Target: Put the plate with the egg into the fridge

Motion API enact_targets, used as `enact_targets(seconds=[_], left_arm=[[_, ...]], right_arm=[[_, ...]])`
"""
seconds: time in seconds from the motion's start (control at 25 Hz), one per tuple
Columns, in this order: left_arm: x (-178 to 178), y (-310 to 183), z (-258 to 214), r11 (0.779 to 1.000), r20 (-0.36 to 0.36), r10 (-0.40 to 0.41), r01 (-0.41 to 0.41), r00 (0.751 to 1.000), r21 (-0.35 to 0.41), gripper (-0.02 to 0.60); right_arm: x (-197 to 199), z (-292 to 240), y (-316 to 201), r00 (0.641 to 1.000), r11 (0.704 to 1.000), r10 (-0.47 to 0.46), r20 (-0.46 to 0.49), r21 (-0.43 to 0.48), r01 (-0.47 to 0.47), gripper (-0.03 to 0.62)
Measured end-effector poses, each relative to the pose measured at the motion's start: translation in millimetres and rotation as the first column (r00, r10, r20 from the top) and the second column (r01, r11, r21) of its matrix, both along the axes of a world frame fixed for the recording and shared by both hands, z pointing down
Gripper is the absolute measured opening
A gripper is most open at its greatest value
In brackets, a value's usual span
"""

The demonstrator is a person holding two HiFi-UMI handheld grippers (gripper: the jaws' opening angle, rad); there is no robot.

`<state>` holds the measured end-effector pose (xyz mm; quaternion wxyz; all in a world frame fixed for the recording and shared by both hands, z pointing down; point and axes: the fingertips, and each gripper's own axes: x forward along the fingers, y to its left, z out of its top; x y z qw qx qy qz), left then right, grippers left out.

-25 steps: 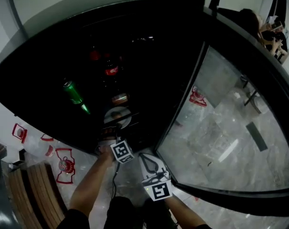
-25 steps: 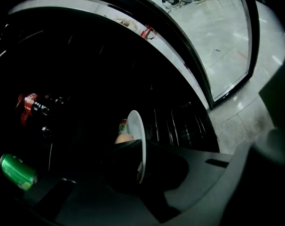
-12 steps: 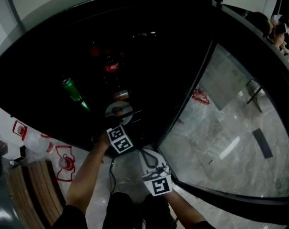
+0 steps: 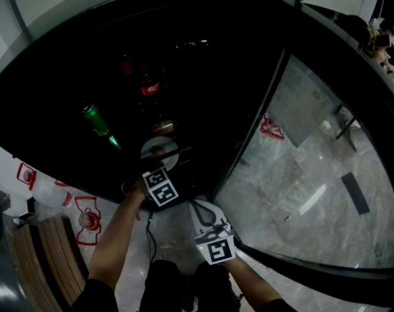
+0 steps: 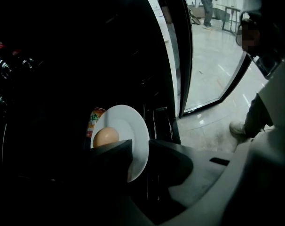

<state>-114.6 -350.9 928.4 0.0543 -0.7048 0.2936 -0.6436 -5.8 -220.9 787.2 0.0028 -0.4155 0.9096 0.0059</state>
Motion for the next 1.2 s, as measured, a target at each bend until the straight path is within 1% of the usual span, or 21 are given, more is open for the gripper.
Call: enact_targets(seconds=[0.08, 0.2, 0.28, 0.4, 0.48, 0.52, 0.56, 0.6, 0.64, 0.68, 0.72, 0.76, 0.8, 0.84, 0.88, 0.92, 0.96, 1.0, 1.04, 1.12, 1.2], left_arm=[[-3, 0, -3, 1.000, 0.006, -0.005, 0.005, 1.000, 0.023, 0.071], [-4, 5, -10, 0.997, 0.033, 0.022, -0.025, 0.999, 0.072, 0.071], [-2, 11, -21, 0.989, 0.035, 0.033, -0.037, 0.999, 0.144, 0.071], [5, 30, -45, 0.961, -0.002, 0.046, -0.043, 0.999, 0.275, 0.069], [12, 56, -61, 0.946, -0.069, 0.054, -0.029, 0.996, 0.323, 0.053], [16, 70, -75, 0.940, -0.121, 0.048, -0.003, 0.992, 0.343, 0.023], [20, 84, -91, 0.934, -0.183, 0.037, 0.031, 0.982, 0.357, 0.011], [23, 99, -111, 0.928, -0.252, 0.023, 0.073, 0.967, 0.365, 0.011], [26, 114, -133, 0.923, -0.327, 0.006, 0.121, 0.945, 0.366, 0.011], [29, 128, -159, 0.918, -0.407, -0.015, 0.174, 0.913, 0.357, 0.009], [31, 143, -188, 0.913, -0.491, -0.040, 0.232, 0.870, 0.337, 0.009], [33, 158, -220, 0.906, -0.574, -0.070, 0.293, 0.816, 0.306, 0.009], [34, 173, -253, 0.898, -0.653, -0.102, 0.352, 0.750, 0.264, 0.009], [35, 187, -288, 0.887, -0.723, -0.133, 0.406, 0.678, 0.218, 0.009], [34, 199, -324, 0.875, -0.780, -0.156, 0.451, 0.607, 0.176, 0.009], [31, 210, -358, 0.863, -0.822, -0.169, 0.485, 0.544, 0.143, 0.009], [28, 221, -390, 0.852, -0.849, -0.174, 0.508, 0.499, 0.123, 0.009], [25, 231, -418, 0.845, -0.866, -0.172, 0.522, 0.470, 0.115, 0.009], [22, 241, -443, 0.841, -0.875, -0.164, 0.528, 0.455, 0.117, 0.009], [20, 261, -480, 0.836, -0.889, -0.138, 0.532, 0.437, 0.132, 0.009], [16, 274, -504, 0.829, -0.899, -0.116, 0.540, 0.421, 0.146, 0.009]], right_arm=[[0, 1, 3, 1.000, 1.000, -0.004, -0.013, 0.005, 0.004, 0.007], [-1, 1, 7, 1.000, 1.000, -0.005, -0.012, -0.010, 0.004, 0.008], [0, -2, 9, 1.000, 1.000, 0.001, -0.012, -0.023, -0.001, 0.007], [2, -12, 13, 1.000, 0.999, 0.015, -0.022, -0.050, -0.016, 0.008], [3, -25, 20, 0.999, 0.997, 0.027, -0.031, -0.066, -0.029, 0.007], [4, -34, 23, 0.999, 0.997, 0.032, -0.037, -0.074, -0.035, 0.008], [5, -46, 26, 0.998, 0.996, 0.037, -0.042, -0.081, -0.040, 0.008], [5, -60, 30, 0.998, 0.995, 0.040, -0.046, -0.088, -0.044, 0.008], [5, -78, 35, 0.998, 0.994, 0.041, -0.050, -0.095, -0.045, 0.008], [4, -98, 41, 0.998, 0.994, 0.038, -0.056, -0.098, -0.044, 0.008], [3, -121, 48, 0.998, 0.994, 0.035, -0.061, -0.100, -0.041, 0.008], [2, -145, 57, 0.997, 0.994, 0.033, -0.063, -0.102, -0.040, 0.008], [1, -171, 66, 0.998, 0.994, 0.034, -0.062, -0.106, -0.041, 0.007], [1, -199, 76, 0.998, 0.993, 0.036, -0.059, -0.111, -0.043, 0.008], [0, -226, 85, 0.997, 0.993, 0.038, -0.060, -0.113, -0.045, 0.008], [-2, -253, 94, 0.997, 0.993, 0.037, -0.063, -0.113, -0.044, 0.008], [-4, -278, 102, 0.997, 0.993, 0.035, -0.066, -0.112, -0.042, 0.008], [-7, -301, 110, 0.997, 0.993, 0.032, -0.065, -0.112, -0.039, 0.007], [-10, -321, 119, 0.998, 0.993, 0.030, -0.061, -0.113, -0.037, 0.007], [-13, -351, 134, 0.998, 0.993, 0.029, -0.050, -0.113, -0.035, 0.008], [-15, -371, 143, 0.999, 0.995, 0.031, -0.038, -0.094, -0.034, 0.008]])
